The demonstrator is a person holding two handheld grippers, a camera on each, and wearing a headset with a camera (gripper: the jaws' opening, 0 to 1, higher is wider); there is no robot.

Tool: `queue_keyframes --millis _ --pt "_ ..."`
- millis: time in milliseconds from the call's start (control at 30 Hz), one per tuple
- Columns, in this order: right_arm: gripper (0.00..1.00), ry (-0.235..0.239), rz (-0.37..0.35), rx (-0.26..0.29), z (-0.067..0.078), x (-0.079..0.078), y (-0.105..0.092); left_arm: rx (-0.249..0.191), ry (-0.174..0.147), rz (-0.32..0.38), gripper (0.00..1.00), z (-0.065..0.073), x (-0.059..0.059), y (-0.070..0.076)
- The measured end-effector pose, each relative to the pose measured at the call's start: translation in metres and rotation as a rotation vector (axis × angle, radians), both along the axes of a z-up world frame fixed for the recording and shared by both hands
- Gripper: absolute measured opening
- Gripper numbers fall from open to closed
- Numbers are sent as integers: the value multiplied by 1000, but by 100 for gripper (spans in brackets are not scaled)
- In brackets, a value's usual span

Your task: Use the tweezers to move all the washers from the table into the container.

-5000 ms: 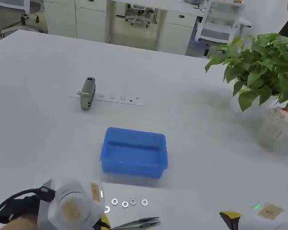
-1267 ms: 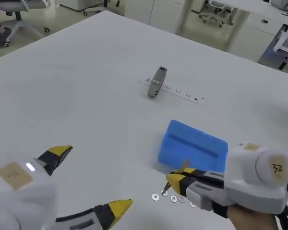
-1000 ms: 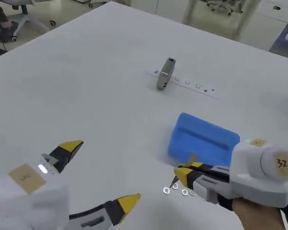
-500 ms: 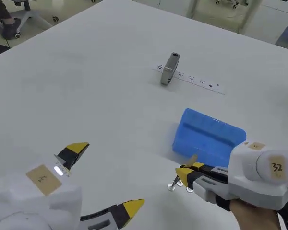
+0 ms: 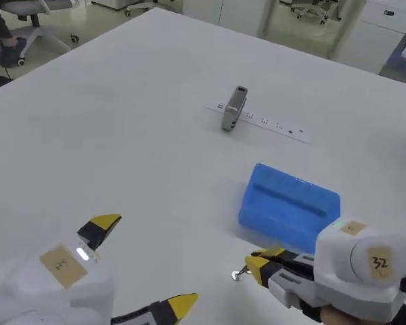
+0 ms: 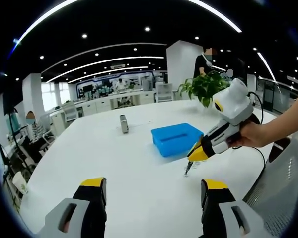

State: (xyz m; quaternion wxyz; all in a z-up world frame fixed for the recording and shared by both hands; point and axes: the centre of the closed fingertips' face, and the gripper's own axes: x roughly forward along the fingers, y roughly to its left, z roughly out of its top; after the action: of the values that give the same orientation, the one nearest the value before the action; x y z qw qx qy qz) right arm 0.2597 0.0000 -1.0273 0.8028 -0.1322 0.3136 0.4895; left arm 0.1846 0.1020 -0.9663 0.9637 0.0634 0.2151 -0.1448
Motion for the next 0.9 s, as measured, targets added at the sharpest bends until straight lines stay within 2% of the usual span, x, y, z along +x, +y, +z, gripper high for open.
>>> queue_keyframes --millis 233,333,433,600,800,900 --pt "1 -14 11 -59 0 1 4 -3 -6 -5 82 1 0 -1" --pt "1 -11 3 -67 0 3 4 -20 -11 -19 88 1 0 -4" --pt "1 2 -9 -73 1 4 2 -11 -14 -24 91 1 0 -6" --pt "1 0 -18 -66 12 7 -3 -5 -19 -35 94 1 0 -8" --pt "1 -14 -29 -50 29 12 -8 -25 -33 -40 99 3 1 -12" --pt "1 -18 -31 -41 37 13 -9 -12 -47 -44 99 5 0 -13"
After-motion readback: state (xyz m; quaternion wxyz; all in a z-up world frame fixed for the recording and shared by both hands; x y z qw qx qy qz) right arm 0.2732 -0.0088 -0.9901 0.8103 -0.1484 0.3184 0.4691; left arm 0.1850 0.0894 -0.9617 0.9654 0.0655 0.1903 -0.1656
